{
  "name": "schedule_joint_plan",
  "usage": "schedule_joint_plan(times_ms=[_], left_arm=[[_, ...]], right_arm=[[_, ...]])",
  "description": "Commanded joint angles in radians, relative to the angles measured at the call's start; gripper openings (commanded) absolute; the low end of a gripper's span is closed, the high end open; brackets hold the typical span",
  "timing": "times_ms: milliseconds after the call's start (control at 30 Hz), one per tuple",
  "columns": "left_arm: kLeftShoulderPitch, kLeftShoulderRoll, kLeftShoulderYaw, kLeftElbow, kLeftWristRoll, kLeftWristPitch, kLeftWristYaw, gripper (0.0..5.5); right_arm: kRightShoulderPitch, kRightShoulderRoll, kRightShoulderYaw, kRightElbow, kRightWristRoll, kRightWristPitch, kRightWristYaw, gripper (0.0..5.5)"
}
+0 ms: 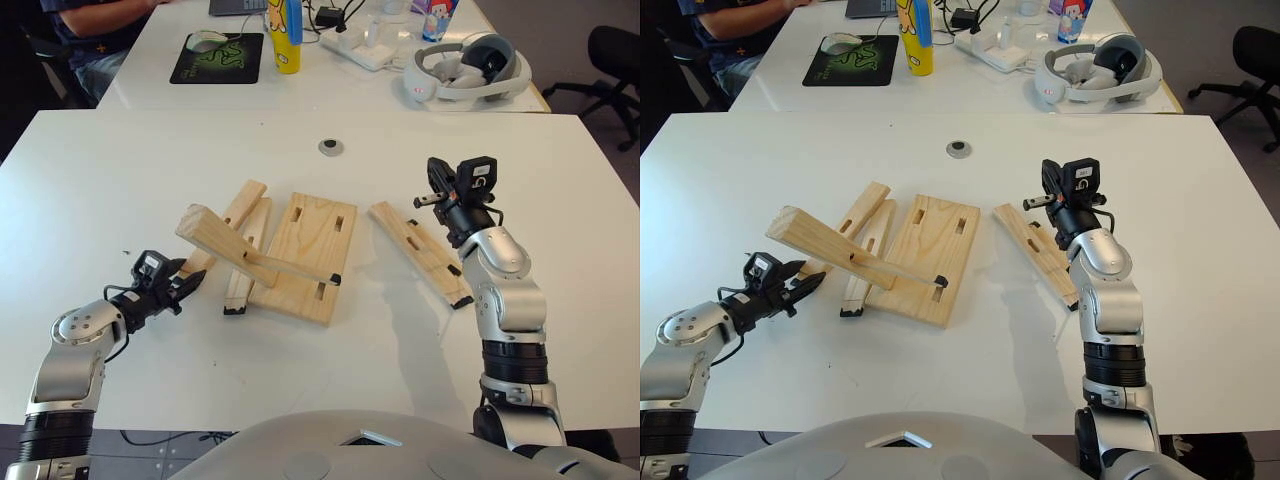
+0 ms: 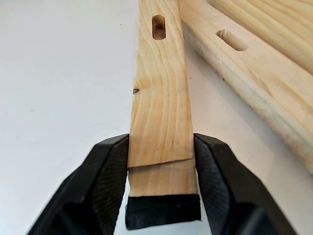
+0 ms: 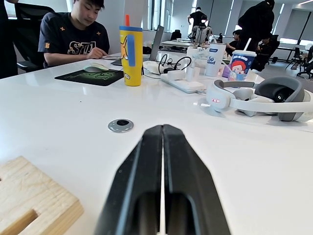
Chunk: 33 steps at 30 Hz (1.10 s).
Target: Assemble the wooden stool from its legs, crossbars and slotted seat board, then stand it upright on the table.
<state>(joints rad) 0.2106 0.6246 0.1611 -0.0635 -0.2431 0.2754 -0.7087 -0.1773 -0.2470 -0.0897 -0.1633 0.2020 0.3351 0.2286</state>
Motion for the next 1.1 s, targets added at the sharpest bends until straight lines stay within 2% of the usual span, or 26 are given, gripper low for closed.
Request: schedule_joint_plan(times_ms=[33,233,400,567,700,800,933,1100], left_arm=[[0.001,-0.011,0.007,-0.007,-0.004,-0.01,0.008,2.02],[-0.109,-0.083,0.122,-0.121,-0.192,0.093,0.081,2.02],[-0.252,-0.14,0.24,-0.284,-0.521,0.286,0.194,2.02],[-0.284,-0.135,0.256,-0.334,-0.61,0.342,0.244,2.02],[-0.374,-0.16,0.274,-0.43,-0.801,0.399,0.345,2.02],[-0.441,-0.167,0.277,-0.472,-0.961,0.412,0.435,2.02],[-0.513,-0.167,0.271,-0.502,-1.2,0.396,0.571,2.02],[-0.563,-0.167,0.272,-0.467,-1.445,0.341,0.732,2.02]], right_arm=[[-0.017,0.005,0.0,0.001,-0.006,0.0,-0.007,0.0],[-0.082,-0.001,-0.033,0.022,0.026,0.017,-0.001,0.0],[-0.251,-0.012,-0.129,0.065,0.194,0.145,0.033,0.0],[-0.383,-0.021,-0.222,0.098,0.357,0.288,0.022,0.0],[-0.507,0.028,-0.368,0.13,0.746,0.59,-0.045,0.0],[-0.555,0.039,-0.42,0.158,1.022,0.734,-0.094,0.46],[-0.564,0.084,-0.404,0.154,1.32,0.777,-0.208,1.1],[-0.547,0.096,-0.352,0.123,1.617,0.71,-0.307,1.79]])
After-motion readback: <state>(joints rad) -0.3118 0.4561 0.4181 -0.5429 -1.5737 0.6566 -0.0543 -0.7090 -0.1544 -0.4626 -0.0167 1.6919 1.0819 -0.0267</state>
